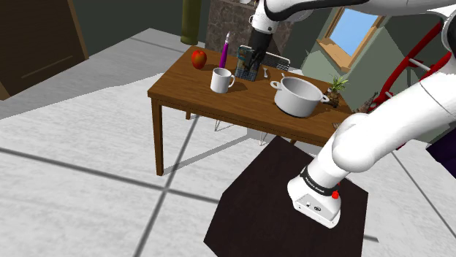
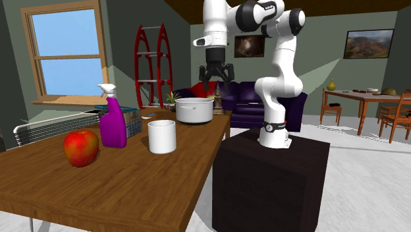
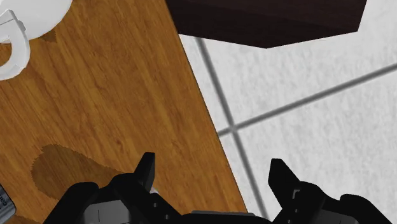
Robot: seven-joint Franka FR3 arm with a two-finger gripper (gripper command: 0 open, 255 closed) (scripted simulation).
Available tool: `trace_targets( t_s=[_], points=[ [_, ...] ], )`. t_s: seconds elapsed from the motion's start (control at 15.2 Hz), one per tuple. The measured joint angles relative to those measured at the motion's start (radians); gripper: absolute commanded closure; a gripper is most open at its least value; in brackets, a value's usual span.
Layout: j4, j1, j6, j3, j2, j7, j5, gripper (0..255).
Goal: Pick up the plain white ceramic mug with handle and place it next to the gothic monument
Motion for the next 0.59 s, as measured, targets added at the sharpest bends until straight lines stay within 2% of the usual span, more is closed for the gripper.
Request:
trace_targets(
  t_s=[0.59],
  points=[
    [0.226, -0.005, 0.13, -0.03, 0.34, -0.063, 0.041, 0]
  ],
)
